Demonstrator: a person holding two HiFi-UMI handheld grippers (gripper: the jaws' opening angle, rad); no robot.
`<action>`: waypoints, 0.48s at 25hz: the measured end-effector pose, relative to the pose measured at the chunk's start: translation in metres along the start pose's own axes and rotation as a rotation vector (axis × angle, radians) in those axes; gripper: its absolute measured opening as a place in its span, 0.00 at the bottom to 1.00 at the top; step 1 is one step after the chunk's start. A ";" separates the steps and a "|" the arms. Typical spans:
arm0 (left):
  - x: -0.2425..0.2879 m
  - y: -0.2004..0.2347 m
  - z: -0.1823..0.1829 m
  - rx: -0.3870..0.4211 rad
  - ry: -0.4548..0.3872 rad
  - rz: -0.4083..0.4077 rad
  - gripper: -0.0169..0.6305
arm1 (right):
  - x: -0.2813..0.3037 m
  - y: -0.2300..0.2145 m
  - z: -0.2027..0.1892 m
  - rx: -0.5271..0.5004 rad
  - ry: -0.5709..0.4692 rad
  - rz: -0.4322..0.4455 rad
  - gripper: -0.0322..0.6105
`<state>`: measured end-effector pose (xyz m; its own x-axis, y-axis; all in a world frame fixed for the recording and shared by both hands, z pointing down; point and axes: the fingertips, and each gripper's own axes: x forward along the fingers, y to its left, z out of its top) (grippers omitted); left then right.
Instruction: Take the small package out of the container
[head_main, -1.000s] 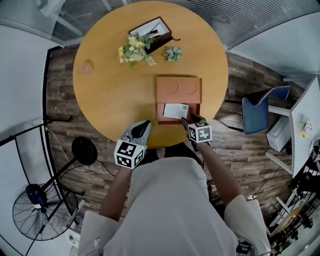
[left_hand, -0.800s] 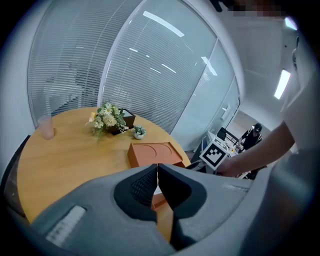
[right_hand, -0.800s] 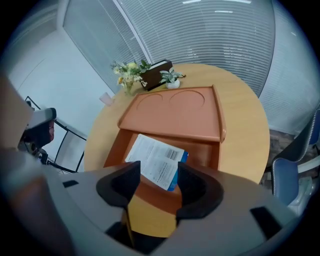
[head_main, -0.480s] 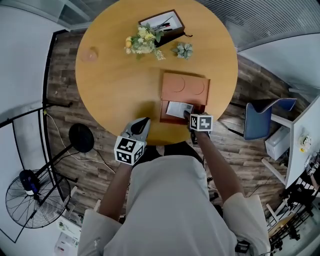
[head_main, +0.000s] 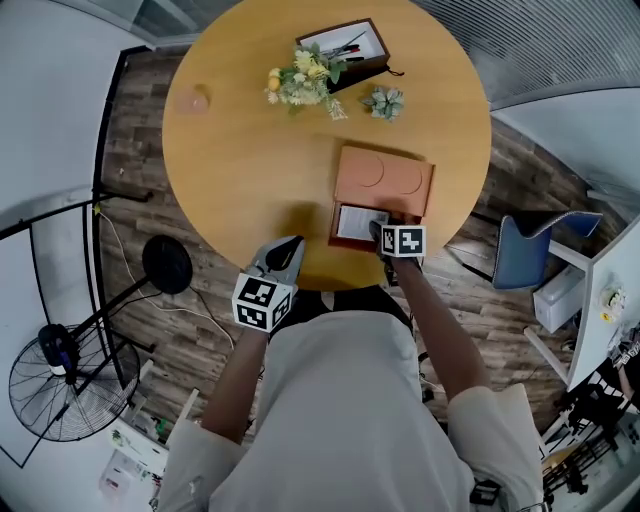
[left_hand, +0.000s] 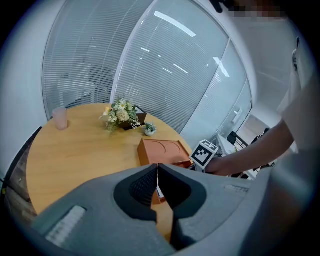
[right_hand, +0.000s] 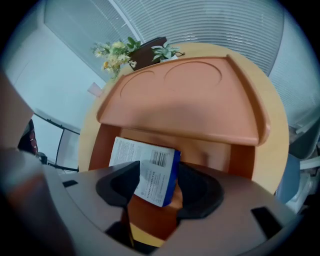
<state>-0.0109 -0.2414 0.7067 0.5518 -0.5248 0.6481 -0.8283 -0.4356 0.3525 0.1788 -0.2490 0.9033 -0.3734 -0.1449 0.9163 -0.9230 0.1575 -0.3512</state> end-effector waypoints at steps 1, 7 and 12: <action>-0.002 0.002 -0.002 -0.002 0.002 0.005 0.05 | 0.002 0.005 0.000 -0.022 0.004 0.011 0.40; -0.008 0.012 -0.010 -0.017 0.009 0.028 0.05 | 0.013 0.022 0.000 -0.066 0.024 0.048 0.40; -0.013 0.015 -0.012 -0.017 0.005 0.029 0.05 | 0.010 0.025 0.001 -0.074 0.009 0.067 0.40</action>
<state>-0.0318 -0.2323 0.7113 0.5272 -0.5336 0.6613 -0.8454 -0.4079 0.3448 0.1514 -0.2475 0.9033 -0.4331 -0.1230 0.8929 -0.8862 0.2388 -0.3970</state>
